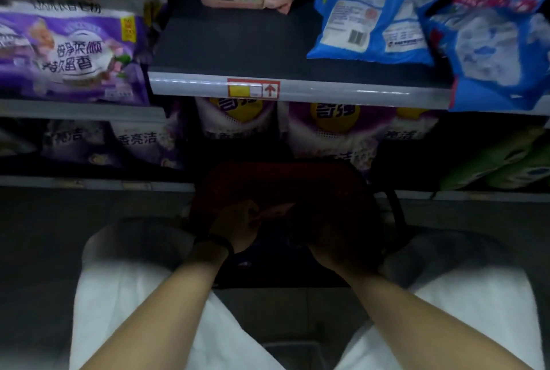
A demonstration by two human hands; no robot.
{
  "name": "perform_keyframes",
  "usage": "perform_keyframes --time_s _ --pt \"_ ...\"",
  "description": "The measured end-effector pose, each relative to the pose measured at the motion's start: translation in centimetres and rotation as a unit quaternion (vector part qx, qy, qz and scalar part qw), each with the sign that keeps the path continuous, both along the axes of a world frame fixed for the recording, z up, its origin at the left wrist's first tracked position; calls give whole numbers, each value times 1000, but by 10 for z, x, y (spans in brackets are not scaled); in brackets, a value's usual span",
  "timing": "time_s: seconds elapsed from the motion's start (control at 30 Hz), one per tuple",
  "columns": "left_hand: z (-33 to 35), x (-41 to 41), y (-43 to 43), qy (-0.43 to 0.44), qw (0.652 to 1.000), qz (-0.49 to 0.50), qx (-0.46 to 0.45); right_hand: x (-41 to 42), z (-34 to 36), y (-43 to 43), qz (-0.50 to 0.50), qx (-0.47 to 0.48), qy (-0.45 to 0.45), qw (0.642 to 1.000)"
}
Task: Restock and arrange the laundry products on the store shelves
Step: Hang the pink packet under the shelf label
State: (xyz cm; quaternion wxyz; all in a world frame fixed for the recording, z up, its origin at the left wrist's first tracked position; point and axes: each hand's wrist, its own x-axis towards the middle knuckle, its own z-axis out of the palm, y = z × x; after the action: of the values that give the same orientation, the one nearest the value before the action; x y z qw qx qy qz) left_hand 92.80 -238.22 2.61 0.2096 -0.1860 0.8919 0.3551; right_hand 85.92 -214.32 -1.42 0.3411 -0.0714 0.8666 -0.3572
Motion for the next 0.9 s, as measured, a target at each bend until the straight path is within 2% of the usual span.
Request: perform_keyframes --time_s 0.1,0.2,0.33,0.4,0.53,0.67,0.73,0.8,0.9 --pt "-10 0 0 -51 998 -29 -10 -14 4 -23 21 23 64 997" --pt "-12 -3 -3 -62 997 -39 -10 -25 -2 -49 59 51 118 990" --pt "-19 0 -6 -77 995 -59 -33 -33 -14 -61 62 110 14 992" --pt "-22 2 -3 -90 993 -69 -40 -28 -18 -60 48 120 8 992" --pt "-13 4 5 -120 989 -79 -41 -7 -23 -53 53 97 45 993" --pt "-6 12 13 -165 978 -120 -48 21 -11 -46 71 71 153 983" --pt "0 16 20 -171 974 -136 -51 37 4 -41 15 23 250 968" --pt "3 19 27 -170 971 -161 -51 42 15 -38 -24 -36 294 955" --pt "-3 21 37 -160 967 -192 -55 25 50 -32 -20 -10 228 973"
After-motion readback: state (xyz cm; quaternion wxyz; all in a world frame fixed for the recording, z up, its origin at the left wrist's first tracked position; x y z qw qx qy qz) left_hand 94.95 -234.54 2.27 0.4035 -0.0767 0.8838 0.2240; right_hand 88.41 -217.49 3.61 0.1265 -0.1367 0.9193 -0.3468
